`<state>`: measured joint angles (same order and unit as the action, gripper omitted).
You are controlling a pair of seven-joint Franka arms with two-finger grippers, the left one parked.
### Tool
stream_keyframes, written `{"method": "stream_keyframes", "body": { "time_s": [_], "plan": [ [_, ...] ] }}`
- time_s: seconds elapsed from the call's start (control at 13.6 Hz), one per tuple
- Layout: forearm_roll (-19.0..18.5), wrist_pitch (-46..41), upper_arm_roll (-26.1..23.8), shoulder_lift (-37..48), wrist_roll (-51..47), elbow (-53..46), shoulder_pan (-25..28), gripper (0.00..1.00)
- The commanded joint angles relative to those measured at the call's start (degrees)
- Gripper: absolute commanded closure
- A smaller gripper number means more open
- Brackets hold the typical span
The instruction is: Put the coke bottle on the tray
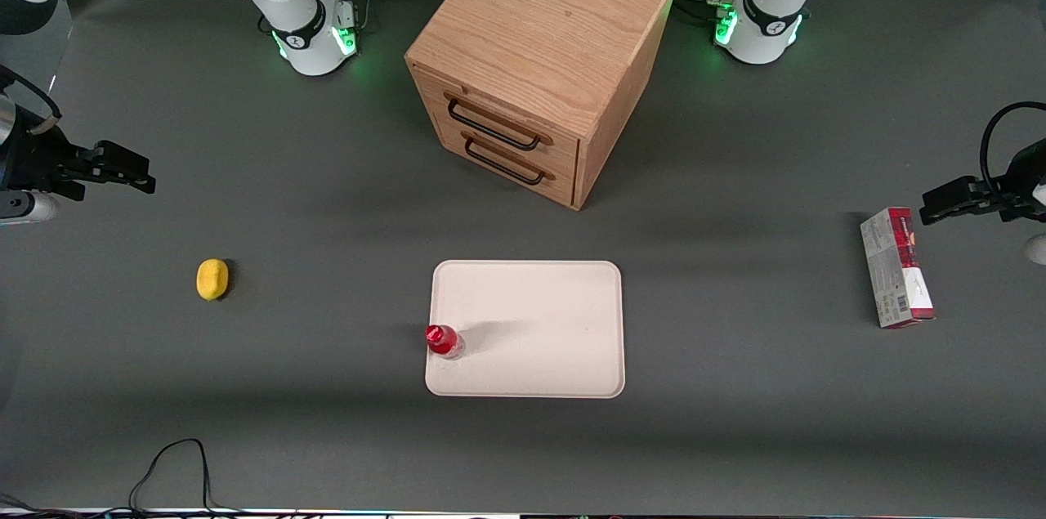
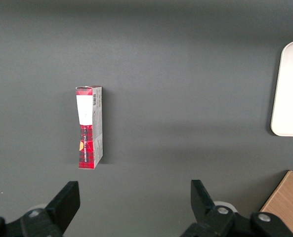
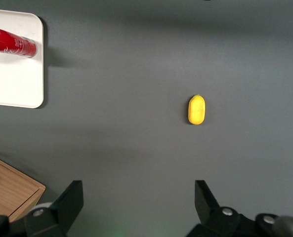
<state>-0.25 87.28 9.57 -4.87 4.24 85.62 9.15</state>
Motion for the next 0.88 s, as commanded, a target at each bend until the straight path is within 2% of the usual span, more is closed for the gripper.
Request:
{"method": "stream_keyframes", "body": {
  "time_s": [0.0,0.81],
  "plan": [
    [-0.8,0.9,-0.1,1.4,-0.8,1.6,-0.1,0.00],
    [-0.5,0.4,-0.6,1.1,-1.1,1.2,-2.3,0.00]
  ]
}}
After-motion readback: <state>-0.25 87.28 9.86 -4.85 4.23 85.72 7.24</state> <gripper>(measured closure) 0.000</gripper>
